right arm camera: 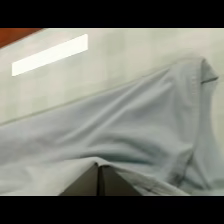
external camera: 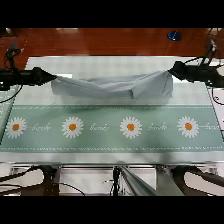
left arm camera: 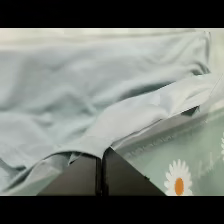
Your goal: Fold the shirts.
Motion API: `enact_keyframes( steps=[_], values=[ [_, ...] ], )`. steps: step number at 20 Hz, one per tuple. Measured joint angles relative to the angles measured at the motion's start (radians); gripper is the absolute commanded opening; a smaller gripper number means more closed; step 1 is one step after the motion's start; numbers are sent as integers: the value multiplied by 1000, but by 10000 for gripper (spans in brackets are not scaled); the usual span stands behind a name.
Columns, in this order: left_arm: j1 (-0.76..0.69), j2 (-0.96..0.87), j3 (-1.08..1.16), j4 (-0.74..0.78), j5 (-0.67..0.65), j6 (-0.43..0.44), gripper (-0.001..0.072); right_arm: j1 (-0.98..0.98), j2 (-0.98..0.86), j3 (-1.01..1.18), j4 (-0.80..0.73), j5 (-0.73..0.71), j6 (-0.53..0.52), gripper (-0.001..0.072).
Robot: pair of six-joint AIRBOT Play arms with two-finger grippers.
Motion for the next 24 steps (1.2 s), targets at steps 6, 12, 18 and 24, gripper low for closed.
enact_keyframes(
  steps=[6, 12, 18, 24],
  values=[
    [3, -138, 15, -5, 51, -10, 29, 7, -141, 6, 52, -175, -17, 21],
    [24, -201, 17, -5, 110, -10, 29, 31, -216, 39, 187, -314, -23, 21],
    [29, -240, 17, -3, 146, -10, 48, 61, -298, 87, 173, -315, -26, 22],
    [27, -291, 18, -2, 122, -10, 598, 64, -315, 94, -58, -232, 26, 496]
  ],
)
